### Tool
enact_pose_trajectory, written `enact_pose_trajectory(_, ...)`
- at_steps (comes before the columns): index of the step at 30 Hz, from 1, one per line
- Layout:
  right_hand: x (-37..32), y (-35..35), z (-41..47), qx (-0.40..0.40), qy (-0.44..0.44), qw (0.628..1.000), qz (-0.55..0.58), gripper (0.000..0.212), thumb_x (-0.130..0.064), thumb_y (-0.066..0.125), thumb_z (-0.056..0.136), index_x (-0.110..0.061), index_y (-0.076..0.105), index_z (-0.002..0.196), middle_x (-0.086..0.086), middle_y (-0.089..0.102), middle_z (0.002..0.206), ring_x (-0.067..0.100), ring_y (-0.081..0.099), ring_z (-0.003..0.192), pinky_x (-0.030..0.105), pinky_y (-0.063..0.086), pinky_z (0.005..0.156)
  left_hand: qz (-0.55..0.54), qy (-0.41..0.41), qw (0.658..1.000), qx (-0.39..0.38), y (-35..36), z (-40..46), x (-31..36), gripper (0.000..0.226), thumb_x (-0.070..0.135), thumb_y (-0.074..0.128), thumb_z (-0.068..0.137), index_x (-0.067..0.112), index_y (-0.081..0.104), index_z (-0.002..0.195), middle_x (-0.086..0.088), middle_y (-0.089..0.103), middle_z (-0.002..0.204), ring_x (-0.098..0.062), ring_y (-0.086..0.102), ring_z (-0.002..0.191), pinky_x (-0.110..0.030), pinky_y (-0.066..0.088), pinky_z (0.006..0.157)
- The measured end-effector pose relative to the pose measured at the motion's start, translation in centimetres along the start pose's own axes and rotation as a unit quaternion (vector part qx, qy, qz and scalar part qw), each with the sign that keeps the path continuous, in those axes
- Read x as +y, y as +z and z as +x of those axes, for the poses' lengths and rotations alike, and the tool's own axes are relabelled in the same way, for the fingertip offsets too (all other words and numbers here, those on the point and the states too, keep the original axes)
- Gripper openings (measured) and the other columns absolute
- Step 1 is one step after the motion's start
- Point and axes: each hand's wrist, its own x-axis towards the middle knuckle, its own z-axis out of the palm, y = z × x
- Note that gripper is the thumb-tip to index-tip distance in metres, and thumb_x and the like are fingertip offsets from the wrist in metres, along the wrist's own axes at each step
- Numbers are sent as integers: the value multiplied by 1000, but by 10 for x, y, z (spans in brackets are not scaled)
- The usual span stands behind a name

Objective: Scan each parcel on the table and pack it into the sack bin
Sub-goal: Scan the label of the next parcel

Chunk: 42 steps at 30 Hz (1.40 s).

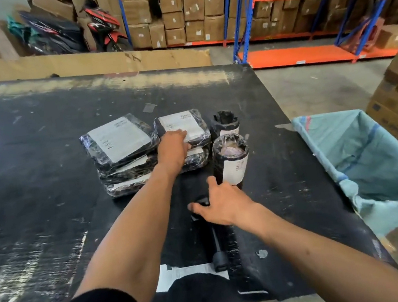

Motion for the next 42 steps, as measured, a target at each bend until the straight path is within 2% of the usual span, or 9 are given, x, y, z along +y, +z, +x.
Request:
enact_pose_trajectory(4, 2, 18, 9, -36, 54, 994, 91, 91, -57, 72, 92, -12, 24, 155, 20, 57, 138, 43, 59, 126, 49, 56, 99, -40, -2, 999, 6, 0, -2, -5, 23, 2, 63, 90, -9, 69, 109, -30, 67, 110, -42, 66, 102, -47, 53, 89)
enact_pose_trajectory(8, 5, 19, 11, -35, 94, 971, 217, 81, -39, 81, 86, -13, 37, 148, 13, 58, 136, 31, 65, 116, 42, 65, 78, -51, 28, 998, 10, -3, -13, -8, 16, 1, 63, 87, -12, 69, 95, -30, 68, 90, -41, 67, 87, -46, 53, 81)
enact_pose_trajectory(14, 13, -9, 5, 38, 53, 958, 278, 58, -36, 81, 82, -20, 55, 131, -1, 67, 110, 15, 65, 90, 22, 49, 51, -58, 81, 994, 41, -9, -48, -8, 10, 4, 67, 89, -6, 70, 87, -19, 65, 76, -35, 61, 80, -44, 51, 75)
enact_pose_trajectory(18, 13, -35, -1, 58, 9, 955, 291, 47, -30, 82, 81, -22, 60, 121, -6, 67, 100, 7, 62, 84, 25, 48, 59, -87, 77, 992, 42, -8, -79, -3, 10, -7, 64, 85, -11, 70, 93, -27, 67, 87, -38, 66, 84, -44, 54, 77)
enact_pose_trajectory(22, 16, -44, -7, 74, -30, 958, 276, 42, -31, 83, 82, -20, 62, 116, -5, 64, 98, 9, 60, 84, 25, 47, 64, -42, 65, 996, 38, 2, -98, -13, 14, -6, 67, 77, 5, 72, 69, -10, 67, 66, -33, 59, 70, -42, 49, 70)
enact_pose_trajectory(30, 18, -32, -17, 114, -62, 938, 322, 45, -29, 83, 81, -27, 63, 121, -7, 68, 103, 11, 64, 92, 20, 48, 68, 23, -1, 997, 74, 17, -100, -16, 48, -8, 71, 74, 10, 69, 119, -12, 54, 118, -34, 47, 111, -36, 39, 87)
enact_pose_trajectory(33, 23, -28, -22, 125, -73, 927, 345, 49, -30, 82, 83, -32, 60, 127, -12, 67, 105, 7, 63, 93, 19, 49, 72, 50, -33, 997, 56, 2, -92, -5, 63, -4, 63, 83, 16, 53, 142, -22, 36, 144, -41, 36, 131, -46, 31, 108)
enact_pose_trajectory(36, 28, -27, -24, 134, -75, 910, 385, 50, -28, 80, 86, -39, 58, 130, -15, 66, 109, 9, 64, 97, 25, 52, 81, 93, -48, 994, -6, -7, -82, 0, 82, -5, 56, 88, 30, 29, 158, -20, 24, 152, -41, 37, 129, -45, 29, 110)
enact_pose_trajectory(42, 34, -24, -22, 107, -72, 845, 519, 51, -25, 81, 80, -43, 61, 122, 5, 75, 109, 25, 76, 87, 52, 60, 96, 140, -61, 982, -114, -14, -65, 9, 100, 52, 66, 91, 41, -6, 159, -31, -5, 163, -51, 40, 135, -53, 26, 115)
